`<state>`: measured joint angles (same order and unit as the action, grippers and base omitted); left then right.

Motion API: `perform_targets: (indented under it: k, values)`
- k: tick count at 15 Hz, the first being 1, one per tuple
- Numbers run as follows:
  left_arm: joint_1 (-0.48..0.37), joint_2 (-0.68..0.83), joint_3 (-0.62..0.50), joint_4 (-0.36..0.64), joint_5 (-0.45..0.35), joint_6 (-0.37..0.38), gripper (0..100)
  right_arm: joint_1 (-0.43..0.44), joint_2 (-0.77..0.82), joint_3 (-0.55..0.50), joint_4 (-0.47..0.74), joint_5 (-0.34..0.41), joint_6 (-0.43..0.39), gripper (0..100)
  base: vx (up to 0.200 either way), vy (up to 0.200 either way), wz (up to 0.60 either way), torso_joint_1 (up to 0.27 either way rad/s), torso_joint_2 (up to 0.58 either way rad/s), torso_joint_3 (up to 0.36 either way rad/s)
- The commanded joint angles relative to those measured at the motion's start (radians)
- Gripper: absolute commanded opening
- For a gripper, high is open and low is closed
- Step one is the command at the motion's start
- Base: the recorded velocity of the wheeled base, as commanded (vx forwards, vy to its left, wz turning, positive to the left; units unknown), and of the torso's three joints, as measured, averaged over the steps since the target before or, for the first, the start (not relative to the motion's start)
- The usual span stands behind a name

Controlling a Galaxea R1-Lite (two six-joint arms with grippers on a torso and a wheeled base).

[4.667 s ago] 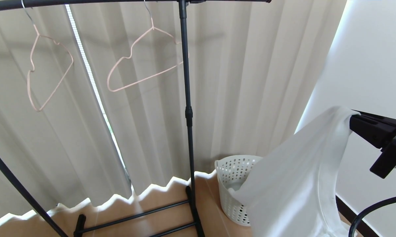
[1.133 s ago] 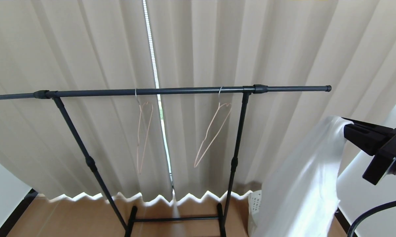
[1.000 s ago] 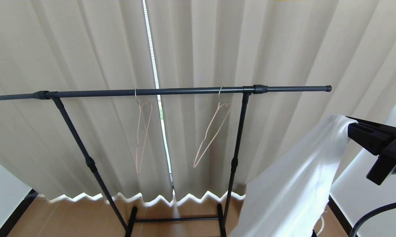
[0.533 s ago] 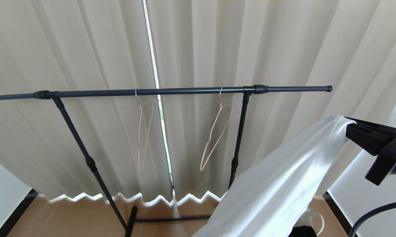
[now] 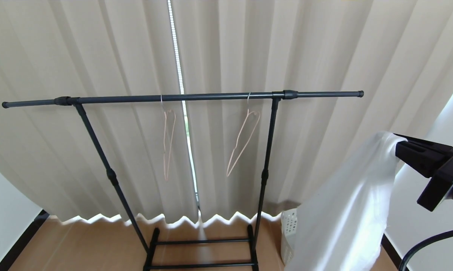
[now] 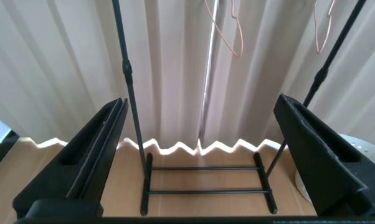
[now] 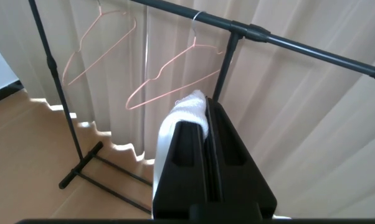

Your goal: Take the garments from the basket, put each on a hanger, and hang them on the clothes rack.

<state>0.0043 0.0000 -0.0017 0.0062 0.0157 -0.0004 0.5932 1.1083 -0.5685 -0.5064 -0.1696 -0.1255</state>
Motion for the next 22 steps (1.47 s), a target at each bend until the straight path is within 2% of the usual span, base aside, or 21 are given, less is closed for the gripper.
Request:
perform_targets:
  k: [1, 3, 5, 15, 18, 22]
  values:
    - [0.0, 0.0, 0.0, 0.0, 0.0, 0.0, 100, 0.0, 0.001, -0.001, -0.001, 0.001, 0.0, 0, 0.0, 0.0, 0.0, 0.0, 0.0, 0.0]
    - [0.0, 0.0, 0.0, 0.001, 0.0, 0.0, 100, 0.0, 0.001, 0.001, -0.001, 0.001, 0.0, 0, 0.0, 0.0, 0.0, 0.0, 0.0, 0.0]
    - [0.0, 0.0, 0.0, 0.0, 0.0, 0.0, 100, 0.0, 0.001, 0.001, -0.001, 0.001, 0.0, 0, 0.0, 0.2, 0.0, 0.027, 0.0, 0.0]
    - [0.0, 0.0, 0.0, 0.0, 0.003, 0.0, 100, 0.0, 0.007, 0.006, -0.001, 0.001, 0.0, 0, 0.0, 0.0, 0.0, 0.0, 0.0, 0.0]
    - [0.0, 0.0, 0.0, 0.0, 0.001, 0.002, 100, 0.0, 0.007, 0.012, -0.001, 0.025, 0.0, 0, 0.0, 0.0, 0.0, 0.0, 0.0, 0.0]
    - [-0.001, 0.002, 0.002, 0.003, -0.003, 0.043, 100, 0.0, 0.022, 0.022, -0.003, 0.042, 0.0, 0, 0.0, 0.0, 0.0, 0.0, 0.0, 0.0]
